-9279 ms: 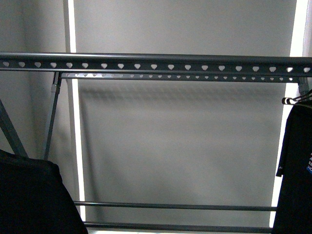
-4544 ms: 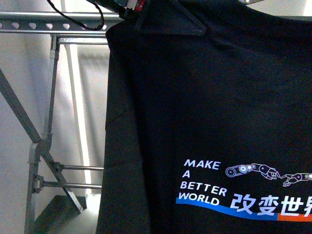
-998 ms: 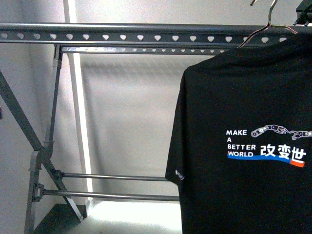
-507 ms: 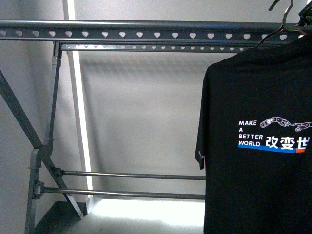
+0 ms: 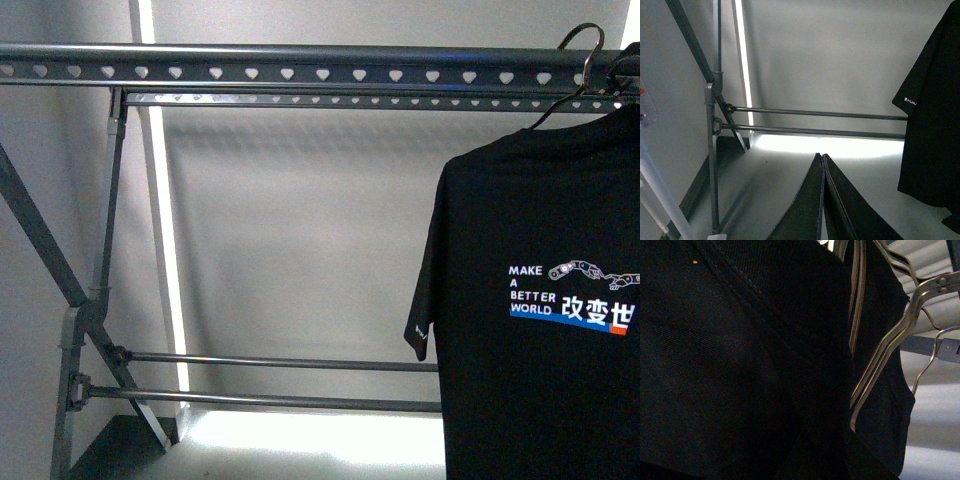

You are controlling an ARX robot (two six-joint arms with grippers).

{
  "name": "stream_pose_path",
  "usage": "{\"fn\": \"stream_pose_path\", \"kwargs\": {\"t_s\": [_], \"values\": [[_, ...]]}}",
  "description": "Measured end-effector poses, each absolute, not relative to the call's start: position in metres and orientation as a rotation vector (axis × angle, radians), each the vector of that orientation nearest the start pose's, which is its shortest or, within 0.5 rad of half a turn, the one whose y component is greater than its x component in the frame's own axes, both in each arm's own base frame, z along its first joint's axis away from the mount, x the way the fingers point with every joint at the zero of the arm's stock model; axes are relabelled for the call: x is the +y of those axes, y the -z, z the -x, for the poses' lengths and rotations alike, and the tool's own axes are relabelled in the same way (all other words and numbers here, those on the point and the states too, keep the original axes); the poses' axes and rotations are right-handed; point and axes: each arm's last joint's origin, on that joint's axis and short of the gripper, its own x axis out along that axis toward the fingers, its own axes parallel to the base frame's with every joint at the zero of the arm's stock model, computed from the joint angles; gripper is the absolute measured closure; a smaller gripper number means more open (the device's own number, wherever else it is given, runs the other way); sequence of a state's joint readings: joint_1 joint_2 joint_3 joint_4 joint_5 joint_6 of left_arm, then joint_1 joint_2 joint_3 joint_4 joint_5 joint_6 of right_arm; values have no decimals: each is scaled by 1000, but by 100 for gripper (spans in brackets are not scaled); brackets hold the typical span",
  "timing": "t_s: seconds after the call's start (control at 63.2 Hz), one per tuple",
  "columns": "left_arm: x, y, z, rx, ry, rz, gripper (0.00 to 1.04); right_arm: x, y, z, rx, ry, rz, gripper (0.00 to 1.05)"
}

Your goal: Hang clothes on hanger

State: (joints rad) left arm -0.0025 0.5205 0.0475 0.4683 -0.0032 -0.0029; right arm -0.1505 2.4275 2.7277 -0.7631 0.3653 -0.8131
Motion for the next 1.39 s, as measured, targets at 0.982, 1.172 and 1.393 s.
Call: {"fn": "stream_pose_path", "kwargs": {"t_s": [0.982, 1.172, 1.393], "values": [[0, -173, -109, -23, 0, 3, 101, -74, -351, -524, 569, 374, 894, 102], [0, -169, -98, -9, 2, 2, 101, -71, -349, -533, 608, 374, 876, 102], [0, -170, -97, -16, 1, 3, 101, -61, -346, -536, 611, 360, 845, 102]]}}
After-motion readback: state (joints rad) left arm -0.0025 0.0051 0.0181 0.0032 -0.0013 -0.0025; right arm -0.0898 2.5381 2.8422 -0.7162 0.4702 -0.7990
